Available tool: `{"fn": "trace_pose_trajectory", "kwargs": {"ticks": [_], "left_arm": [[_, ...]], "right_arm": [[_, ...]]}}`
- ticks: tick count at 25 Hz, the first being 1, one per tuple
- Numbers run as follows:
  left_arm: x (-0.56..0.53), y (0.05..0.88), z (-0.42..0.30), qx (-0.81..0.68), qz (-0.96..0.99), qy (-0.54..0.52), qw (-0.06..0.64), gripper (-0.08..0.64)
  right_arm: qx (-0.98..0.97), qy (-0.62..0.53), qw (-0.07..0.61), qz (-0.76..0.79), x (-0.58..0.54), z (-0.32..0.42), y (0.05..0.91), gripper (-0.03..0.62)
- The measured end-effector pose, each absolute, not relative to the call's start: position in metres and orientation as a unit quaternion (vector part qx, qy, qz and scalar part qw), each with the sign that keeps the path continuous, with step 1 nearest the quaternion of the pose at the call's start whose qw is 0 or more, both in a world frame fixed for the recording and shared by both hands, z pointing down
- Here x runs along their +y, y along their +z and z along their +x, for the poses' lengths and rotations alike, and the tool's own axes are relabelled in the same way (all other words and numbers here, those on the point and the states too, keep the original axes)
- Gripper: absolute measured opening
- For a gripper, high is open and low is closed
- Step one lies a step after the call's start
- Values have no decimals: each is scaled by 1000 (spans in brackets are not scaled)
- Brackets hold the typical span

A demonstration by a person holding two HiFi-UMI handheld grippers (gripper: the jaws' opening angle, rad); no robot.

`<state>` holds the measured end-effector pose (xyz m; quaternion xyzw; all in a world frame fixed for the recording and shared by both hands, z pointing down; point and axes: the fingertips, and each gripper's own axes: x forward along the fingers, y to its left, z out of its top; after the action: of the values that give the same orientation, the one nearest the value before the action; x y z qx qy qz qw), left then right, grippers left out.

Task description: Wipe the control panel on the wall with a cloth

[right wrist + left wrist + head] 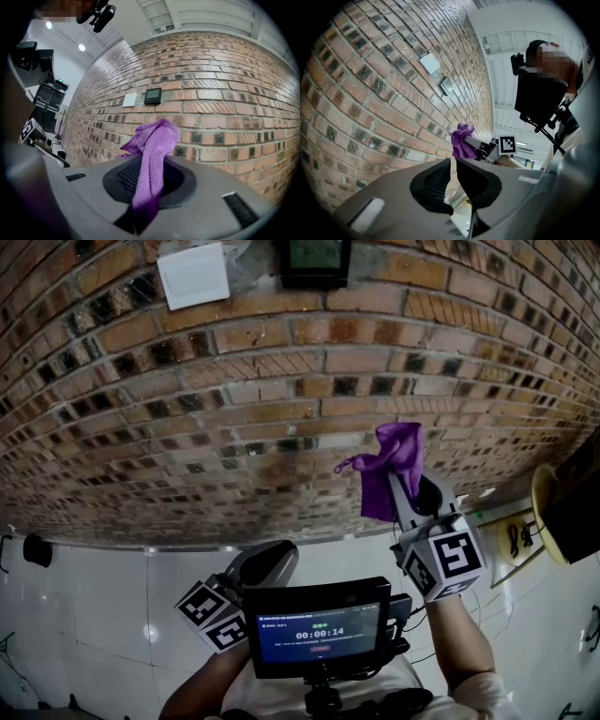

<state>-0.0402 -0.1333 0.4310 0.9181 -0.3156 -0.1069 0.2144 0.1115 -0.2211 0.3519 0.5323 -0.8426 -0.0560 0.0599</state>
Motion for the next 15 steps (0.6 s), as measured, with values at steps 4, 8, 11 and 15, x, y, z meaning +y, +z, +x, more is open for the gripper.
{"fn": "trace_pose_trajectory", "kwargs": {"ticks": [4,8,11,15], "left_arm": [[-134,430,-40,-315,918,-107,215,34],[-135,430,-40,-315,919,-106,215,34],[-135,430,-39,-315,919,-105,215,34],[-136,432,-39,-315,918,-103,216,34]], "right_arm": [[-846,-47,63,528,-217,107,359,83],[-849,-41,64,522,-211,103,366,83],[-851,-40,65,519,-209,101,370,83],[-854,-34,71,515,-206,98,376,83]]}}
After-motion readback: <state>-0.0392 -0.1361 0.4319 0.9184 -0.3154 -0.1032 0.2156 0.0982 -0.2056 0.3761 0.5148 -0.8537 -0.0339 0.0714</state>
